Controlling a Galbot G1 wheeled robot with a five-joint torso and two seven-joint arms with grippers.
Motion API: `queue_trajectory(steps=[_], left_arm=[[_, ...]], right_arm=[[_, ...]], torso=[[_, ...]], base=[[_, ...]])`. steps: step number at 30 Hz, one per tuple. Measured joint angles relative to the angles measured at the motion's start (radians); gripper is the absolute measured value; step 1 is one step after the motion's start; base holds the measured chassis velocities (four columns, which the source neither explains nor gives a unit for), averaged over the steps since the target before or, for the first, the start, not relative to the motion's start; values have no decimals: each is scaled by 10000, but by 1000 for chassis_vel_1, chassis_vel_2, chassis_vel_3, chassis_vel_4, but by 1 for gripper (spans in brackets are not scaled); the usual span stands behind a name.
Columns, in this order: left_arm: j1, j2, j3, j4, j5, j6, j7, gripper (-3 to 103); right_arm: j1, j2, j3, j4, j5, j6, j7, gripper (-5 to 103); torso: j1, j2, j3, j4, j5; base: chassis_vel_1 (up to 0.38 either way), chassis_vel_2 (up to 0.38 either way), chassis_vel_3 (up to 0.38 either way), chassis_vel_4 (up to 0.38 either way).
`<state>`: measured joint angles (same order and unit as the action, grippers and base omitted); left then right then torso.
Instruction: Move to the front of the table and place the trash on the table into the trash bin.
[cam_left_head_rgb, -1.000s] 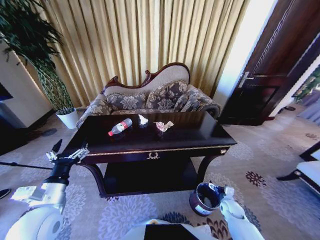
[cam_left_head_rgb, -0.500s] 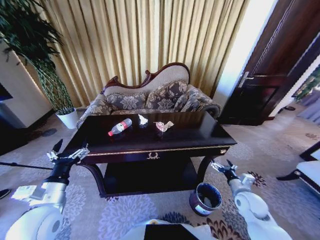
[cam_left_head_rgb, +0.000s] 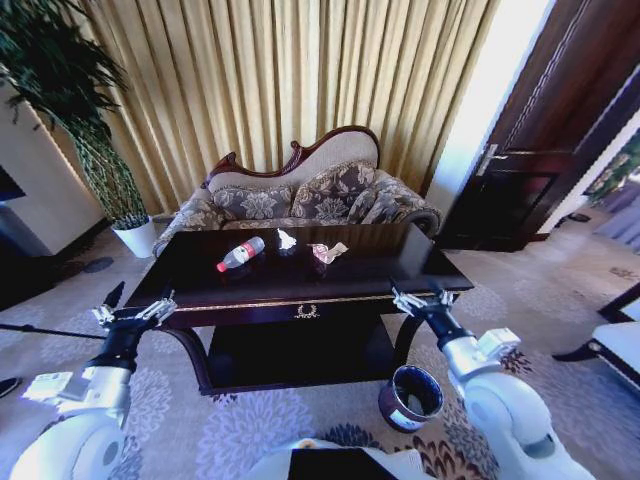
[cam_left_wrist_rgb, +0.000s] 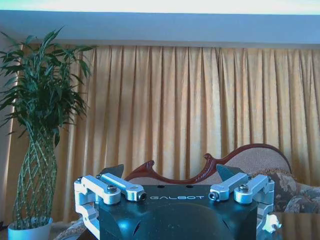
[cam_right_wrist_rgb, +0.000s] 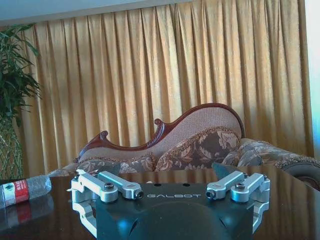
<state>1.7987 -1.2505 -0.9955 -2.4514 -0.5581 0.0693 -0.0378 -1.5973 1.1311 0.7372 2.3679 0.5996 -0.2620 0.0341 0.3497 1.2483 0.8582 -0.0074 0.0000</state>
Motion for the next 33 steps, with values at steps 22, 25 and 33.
queue_trajectory(steps=[22, 25, 33], left_arm=[[-3, -26, 66, -67, 74, 60, 35, 100], [-12, -22, 71, -68, 76, 60, 39, 100], [-44, 6, 79, -29, 76, 59, 50, 100]], right_arm=[[-251, 66, 185, -173, 14, 208, -200, 100], [-251, 62, 190, -173, 13, 217, -227, 100], [-203, 46, 189, -205, -7, 226, -295, 100]], torso=[[0, 1, 0, -2, -1], [0, 1, 0, -2, -2], [0, 0, 0, -3, -1]], base=[[0, 0, 0, 0], [0, 0, 0, 0], [-18, -21, 20, 18]])
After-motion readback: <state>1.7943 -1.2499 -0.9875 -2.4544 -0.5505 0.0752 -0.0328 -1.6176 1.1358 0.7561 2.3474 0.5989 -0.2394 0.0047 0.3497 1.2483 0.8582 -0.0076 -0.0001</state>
